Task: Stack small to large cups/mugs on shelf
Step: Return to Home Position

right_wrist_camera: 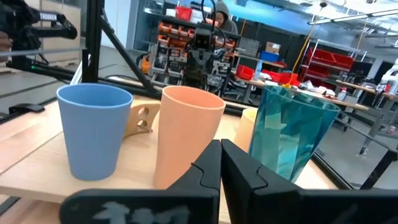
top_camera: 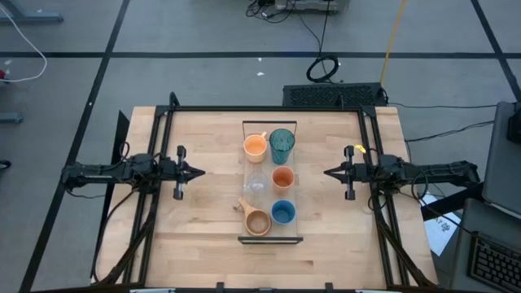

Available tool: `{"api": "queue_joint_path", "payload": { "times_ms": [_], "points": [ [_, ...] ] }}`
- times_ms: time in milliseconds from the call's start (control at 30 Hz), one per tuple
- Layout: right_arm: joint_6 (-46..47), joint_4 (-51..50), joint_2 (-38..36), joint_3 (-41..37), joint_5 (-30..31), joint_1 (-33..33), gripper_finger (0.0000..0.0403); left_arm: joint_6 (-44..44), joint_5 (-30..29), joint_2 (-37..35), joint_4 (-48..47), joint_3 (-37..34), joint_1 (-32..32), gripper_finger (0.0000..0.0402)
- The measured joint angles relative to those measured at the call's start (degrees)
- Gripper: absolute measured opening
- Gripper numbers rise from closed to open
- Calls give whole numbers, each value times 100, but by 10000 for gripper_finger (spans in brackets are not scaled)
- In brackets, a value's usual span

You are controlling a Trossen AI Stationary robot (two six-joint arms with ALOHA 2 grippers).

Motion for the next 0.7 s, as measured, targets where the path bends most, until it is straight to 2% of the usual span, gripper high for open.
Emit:
{"api": "queue_joint_path", "payload": {
  "times_ms": [333, 700],
  "points": [
    [196, -860, -919, -2, -17, -1, 0, -62, 0, -1, 1, 0, 0, 3],
    [317, -947, -913, -2, -28, -1, 0, -62, 7, 1, 4, 0, -2, 6]
  ]
}}
